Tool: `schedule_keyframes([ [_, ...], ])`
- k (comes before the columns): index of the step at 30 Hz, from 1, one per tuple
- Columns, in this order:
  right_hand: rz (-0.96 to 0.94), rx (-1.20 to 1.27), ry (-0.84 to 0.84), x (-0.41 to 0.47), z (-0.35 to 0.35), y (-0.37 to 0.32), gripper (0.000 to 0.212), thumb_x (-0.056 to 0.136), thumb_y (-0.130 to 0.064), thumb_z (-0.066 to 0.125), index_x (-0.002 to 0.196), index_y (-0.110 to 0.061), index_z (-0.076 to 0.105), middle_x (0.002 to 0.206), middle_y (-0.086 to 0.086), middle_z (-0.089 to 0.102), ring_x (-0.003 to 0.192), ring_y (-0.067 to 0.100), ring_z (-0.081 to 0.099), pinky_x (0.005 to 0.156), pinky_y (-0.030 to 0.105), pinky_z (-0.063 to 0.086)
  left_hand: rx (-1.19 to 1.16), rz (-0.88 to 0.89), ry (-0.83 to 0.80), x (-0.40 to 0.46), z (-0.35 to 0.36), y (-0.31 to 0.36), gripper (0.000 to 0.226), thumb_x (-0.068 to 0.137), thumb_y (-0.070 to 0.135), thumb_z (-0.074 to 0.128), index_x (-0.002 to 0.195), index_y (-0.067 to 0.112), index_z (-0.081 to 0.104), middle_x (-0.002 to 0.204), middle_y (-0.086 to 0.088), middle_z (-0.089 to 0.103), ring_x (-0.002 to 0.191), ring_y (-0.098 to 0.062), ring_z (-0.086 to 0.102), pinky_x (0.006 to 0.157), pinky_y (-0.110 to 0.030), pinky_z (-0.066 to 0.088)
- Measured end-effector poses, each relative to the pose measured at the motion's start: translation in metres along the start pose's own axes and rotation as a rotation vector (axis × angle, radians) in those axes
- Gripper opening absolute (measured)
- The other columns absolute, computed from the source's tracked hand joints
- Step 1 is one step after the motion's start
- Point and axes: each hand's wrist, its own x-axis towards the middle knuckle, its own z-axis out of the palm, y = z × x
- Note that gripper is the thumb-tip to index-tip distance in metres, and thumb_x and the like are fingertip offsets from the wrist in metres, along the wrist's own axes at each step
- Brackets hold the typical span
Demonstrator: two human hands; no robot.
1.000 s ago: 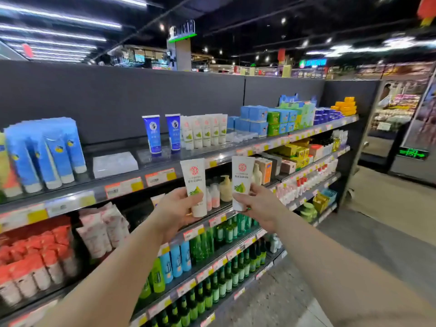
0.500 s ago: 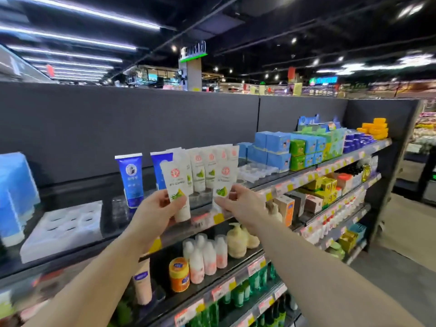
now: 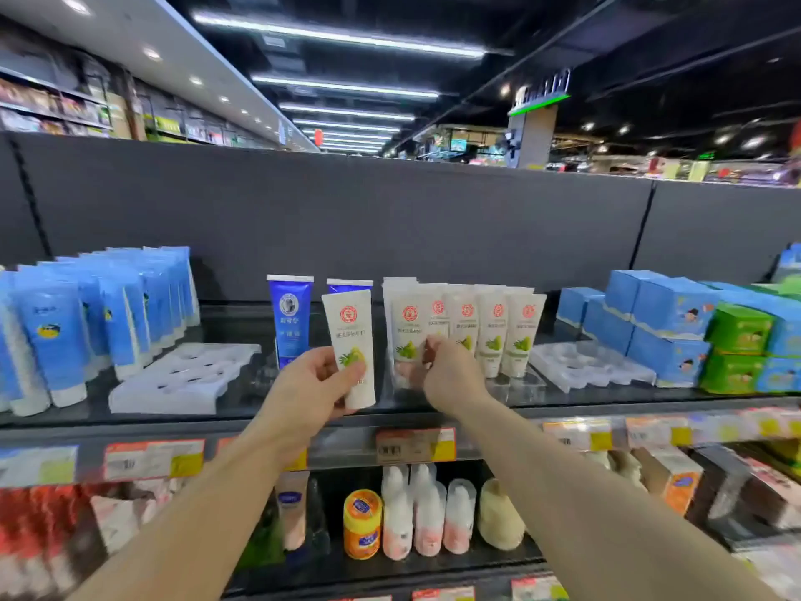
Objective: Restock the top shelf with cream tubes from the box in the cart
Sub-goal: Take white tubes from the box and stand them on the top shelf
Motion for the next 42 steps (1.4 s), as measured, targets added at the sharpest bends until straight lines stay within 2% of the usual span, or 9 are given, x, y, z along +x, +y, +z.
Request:
schedule_keyframes([
  [8,-0.028,0.035,-0.06,0.001,0.007,0.015,0.029,0.084,-0.047,0.067,0.103,-0.025,0.061,0.104,-0.005,0.069,0.101,0.02,0.062,0.095,0.046,0.048,0.063,0.033,0.121,-0.014,0.029,-0.001,0.025,0.09,0.023,0.065,0.114,0.023,0.059,0.106,0.007,0.071,0.097,-0.012,0.069,0.087,-0.039,0.057],
  [13,-0.065,0.454,0.12,-0.013,-0.031,0.014,0.027,0.089,-0.042,0.064,0.108,-0.024,0.059,0.094,-0.01,0.063,0.091,0.011,0.06,0.077,0.024,0.051,0.089,0.053,0.104,-0.016,0.04,0.005,0.022,0.089,0.021,0.067,0.108,0.029,0.061,0.101,0.007,0.073,0.094,-0.013,0.07,0.085,-0.039,0.058],
  [18,-0.203,0.503,-0.39,-0.02,-0.055,0.008,0.035,0.08,-0.047,0.07,0.111,-0.033,0.061,0.102,-0.013,0.07,0.095,0.007,0.067,0.083,0.03,0.056,0.025,0.079,-0.035,-0.013,0.067,0.019,0.025,0.091,0.019,0.063,0.114,0.028,0.065,0.106,0.007,0.073,0.099,-0.012,0.07,0.085,-0.034,0.057],
  [22,-0.235,0.489,-0.329,-0.01,-0.064,0.017,0.02,0.081,-0.035,0.074,0.099,-0.035,0.064,0.094,-0.01,0.073,0.089,0.006,0.069,0.08,0.026,0.058,-0.146,-0.035,-0.118,-0.007,0.074,0.019,0.024,0.096,0.016,0.055,0.117,0.022,0.065,0.114,0.001,0.072,0.106,-0.018,0.068,0.091,-0.039,0.055],
  [26,-0.217,0.497,-0.376,-0.005,-0.064,0.02,0.02,0.086,-0.03,0.07,0.103,-0.037,0.063,0.101,-0.009,0.072,0.096,0.008,0.069,0.088,0.036,0.057,-0.113,-0.009,-0.064,0.0,0.075,0.02,0.023,0.094,0.019,0.059,0.115,0.02,0.066,0.113,0.0,0.072,0.103,-0.016,0.069,0.087,-0.039,0.057],
  [31,-0.252,0.436,-0.324,-0.002,-0.07,0.018,0.027,0.083,-0.029,0.073,0.104,-0.04,0.061,0.1,-0.016,0.07,0.093,0.003,0.066,0.081,0.024,0.054,-0.061,0.049,0.017,0.005,0.083,0.026,0.017,0.088,0.019,0.066,0.104,0.021,0.07,0.105,0.004,0.073,0.098,-0.013,0.07,0.082,-0.03,0.059],
  [33,-0.231,0.442,-0.235,0.002,-0.071,0.022,0.028,0.084,-0.026,0.073,0.107,-0.036,0.061,0.099,-0.018,0.069,0.091,0.0,0.065,0.076,0.02,0.051,0.075,0.122,0.113,0.008,0.079,0.025,0.016,0.088,0.024,0.067,0.103,0.019,0.07,0.101,0.005,0.073,0.096,-0.011,0.069,0.083,-0.025,0.057],
  [37,-0.19,0.338,-0.129,0.006,-0.064,0.033,0.027,0.085,-0.022,0.072,0.107,-0.031,0.058,0.094,-0.022,0.063,0.09,-0.002,0.061,0.079,0.023,0.051,0.734,0.271,0.144,0.004,0.065,0.01,0.017,0.094,0.032,0.058,0.103,0.023,0.069,0.094,0.015,0.066,0.084,0.005,0.059,0.065,-0.007,0.042],
  [42,-0.179,0.238,-0.121,0.003,-0.045,0.04,0.026,0.088,-0.026,0.068,0.113,-0.027,0.058,0.103,-0.015,0.064,0.099,0.008,0.059,0.079,0.023,0.046,1.012,0.28,0.075,0.004,0.065,-0.017,0.026,0.094,0.035,0.057,0.117,0.027,0.066,0.107,0.013,0.061,0.094,0.001,0.052,0.085,-0.017,0.043],
])
